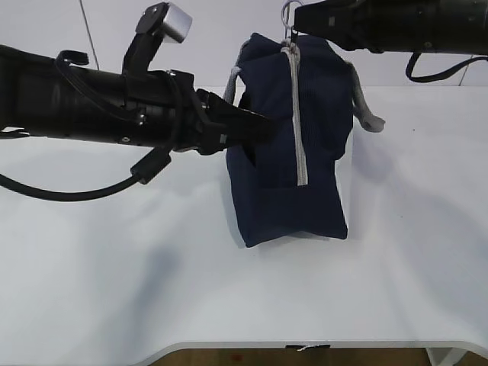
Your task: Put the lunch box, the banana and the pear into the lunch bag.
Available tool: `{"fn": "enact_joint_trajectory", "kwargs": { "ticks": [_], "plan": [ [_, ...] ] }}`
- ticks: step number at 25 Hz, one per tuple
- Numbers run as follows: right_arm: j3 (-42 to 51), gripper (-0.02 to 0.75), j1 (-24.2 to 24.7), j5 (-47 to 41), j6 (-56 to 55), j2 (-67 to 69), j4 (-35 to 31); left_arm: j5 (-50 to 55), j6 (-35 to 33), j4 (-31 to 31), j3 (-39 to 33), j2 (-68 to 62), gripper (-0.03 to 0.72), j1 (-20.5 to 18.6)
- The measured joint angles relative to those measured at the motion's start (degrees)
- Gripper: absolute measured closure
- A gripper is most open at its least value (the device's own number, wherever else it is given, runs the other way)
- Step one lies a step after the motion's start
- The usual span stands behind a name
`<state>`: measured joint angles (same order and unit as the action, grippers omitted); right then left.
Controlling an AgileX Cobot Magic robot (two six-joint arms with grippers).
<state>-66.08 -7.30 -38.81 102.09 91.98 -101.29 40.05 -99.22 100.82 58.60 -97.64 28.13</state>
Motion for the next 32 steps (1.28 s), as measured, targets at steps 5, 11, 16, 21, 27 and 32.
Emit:
{"fn": "enact_joint_trajectory", "kwargs": {
  "ticks": [5, 11, 16, 21, 27, 32],
  "plan": [
    [-0.6, 0.732, 0.0, 0.5, -0.9, 0.0, 0.2, 0.2, 0.4, -0.7, 0.0, 0.0, 0.692, 0.0],
    [-1.6, 0.732, -0.1, 2.2, -0.9, 0.4, 0.7, 0.5, 0.7, -1.0, 0.0, 0.0, 0.692, 0.0],
    [-2.7, 0.732, -0.3, 2.3, -1.8, 2.6, 0.7, 1.1, 1.1, -1.0, 0.1, 0.0, 0.692, -0.1],
    [-3.3, 0.732, -0.4, 2.2, -2.2, 4.3, 0.7, 1.5, 1.3, -1.2, 0.1, 0.0, 0.692, -0.1],
    [-3.4, 0.732, -0.5, 2.8, -2.4, 4.5, 0.7, 1.6, 1.4, -1.6, 0.1, 0.0, 0.692, -0.1],
    [-4.4, 0.732, -0.6, 3.6, -2.4, 4.7, 0.7, 1.6, 2.1, -1.6, 0.1, 0.0, 0.693, -0.1]
  ]
}}
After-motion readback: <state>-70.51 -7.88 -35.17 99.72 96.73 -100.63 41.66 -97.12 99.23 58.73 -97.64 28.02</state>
